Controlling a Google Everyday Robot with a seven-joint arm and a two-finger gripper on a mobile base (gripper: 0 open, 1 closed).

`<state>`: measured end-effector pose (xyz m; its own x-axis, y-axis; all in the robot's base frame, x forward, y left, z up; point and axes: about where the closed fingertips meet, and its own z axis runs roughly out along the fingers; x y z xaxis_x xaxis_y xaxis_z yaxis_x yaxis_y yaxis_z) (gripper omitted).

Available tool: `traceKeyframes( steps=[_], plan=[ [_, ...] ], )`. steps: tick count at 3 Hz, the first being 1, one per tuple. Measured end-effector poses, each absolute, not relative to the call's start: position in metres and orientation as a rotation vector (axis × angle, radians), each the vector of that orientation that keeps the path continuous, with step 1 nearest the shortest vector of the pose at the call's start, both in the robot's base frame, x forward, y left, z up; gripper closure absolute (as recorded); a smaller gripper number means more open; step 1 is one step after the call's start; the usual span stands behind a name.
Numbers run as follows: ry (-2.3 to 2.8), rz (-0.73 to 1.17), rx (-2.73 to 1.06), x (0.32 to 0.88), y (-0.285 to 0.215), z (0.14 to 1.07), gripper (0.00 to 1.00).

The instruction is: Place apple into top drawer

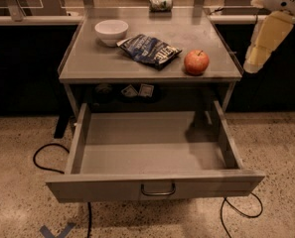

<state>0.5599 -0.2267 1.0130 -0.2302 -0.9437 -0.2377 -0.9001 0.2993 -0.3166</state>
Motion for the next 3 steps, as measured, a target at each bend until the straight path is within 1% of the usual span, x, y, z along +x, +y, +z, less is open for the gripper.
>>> traceKeyframes(
  steps=[1, 2, 3],
  plan=[
    [2.186, -0.162, -1.648, 0.563, -0.225, 1.013, 0.00],
    [2.129, -0.145, -1.693, 0.595, -0.224, 1.005, 0.00],
    [2.034, -0.089, -1.776, 0.653, -0.208, 0.978, 0.00]
  ],
)
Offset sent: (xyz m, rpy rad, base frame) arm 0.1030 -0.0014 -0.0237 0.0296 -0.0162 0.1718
